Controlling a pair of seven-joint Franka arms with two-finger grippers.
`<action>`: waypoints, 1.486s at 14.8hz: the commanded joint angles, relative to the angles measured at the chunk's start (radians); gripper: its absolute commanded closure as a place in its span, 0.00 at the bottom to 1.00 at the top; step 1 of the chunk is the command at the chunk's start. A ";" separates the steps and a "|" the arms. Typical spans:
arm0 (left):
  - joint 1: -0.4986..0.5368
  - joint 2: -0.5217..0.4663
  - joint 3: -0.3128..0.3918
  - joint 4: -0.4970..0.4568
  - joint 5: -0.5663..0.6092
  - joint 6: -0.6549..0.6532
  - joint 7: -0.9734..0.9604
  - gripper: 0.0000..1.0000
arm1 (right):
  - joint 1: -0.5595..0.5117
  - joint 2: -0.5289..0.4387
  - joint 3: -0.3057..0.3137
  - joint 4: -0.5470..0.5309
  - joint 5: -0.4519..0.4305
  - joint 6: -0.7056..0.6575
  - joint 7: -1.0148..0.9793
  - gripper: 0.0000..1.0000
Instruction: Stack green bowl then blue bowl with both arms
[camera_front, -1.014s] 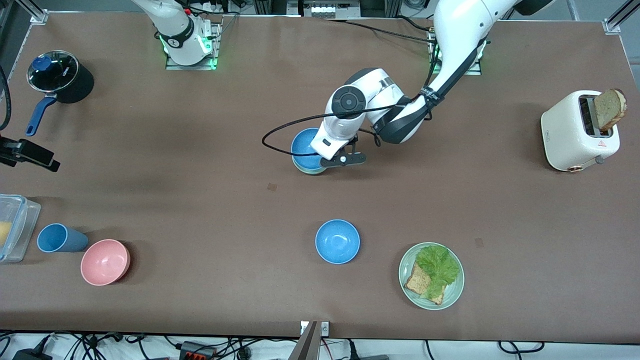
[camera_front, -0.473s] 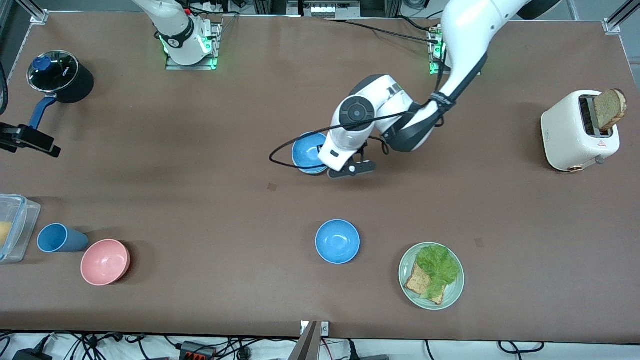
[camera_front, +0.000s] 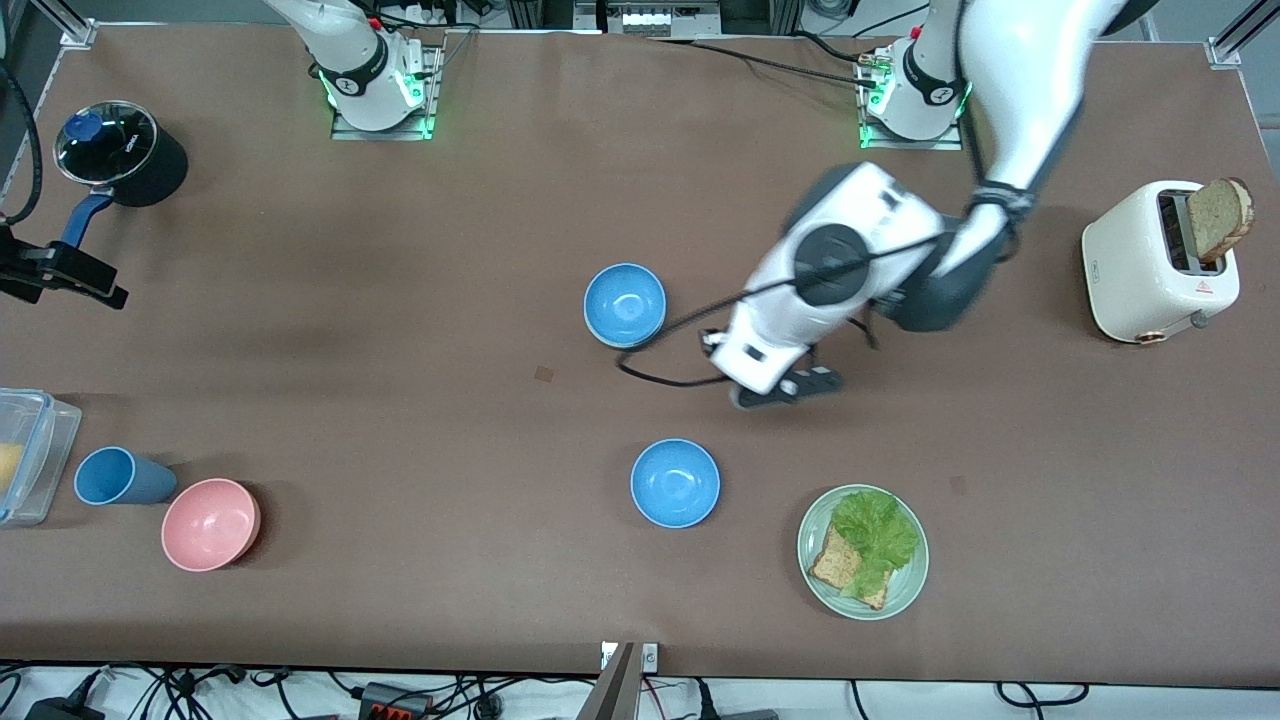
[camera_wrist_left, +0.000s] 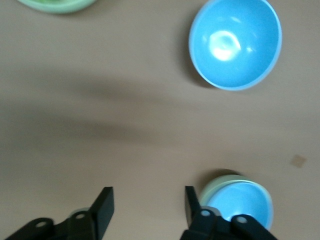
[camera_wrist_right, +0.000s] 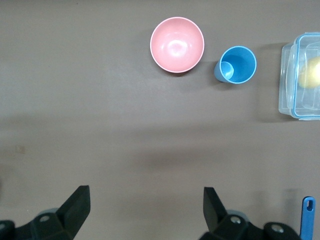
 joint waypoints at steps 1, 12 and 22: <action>0.120 -0.051 -0.015 -0.006 0.015 -0.056 0.250 0.25 | -0.012 -0.031 0.020 -0.030 -0.014 0.015 -0.026 0.00; 0.187 -0.348 0.278 -0.205 -0.204 0.068 0.780 0.00 | -0.006 -0.017 0.023 0.019 -0.011 0.012 -0.023 0.00; -0.013 -0.536 0.643 -0.269 -0.217 -0.170 0.771 0.00 | -0.072 -0.009 0.121 0.019 -0.017 0.018 -0.015 0.00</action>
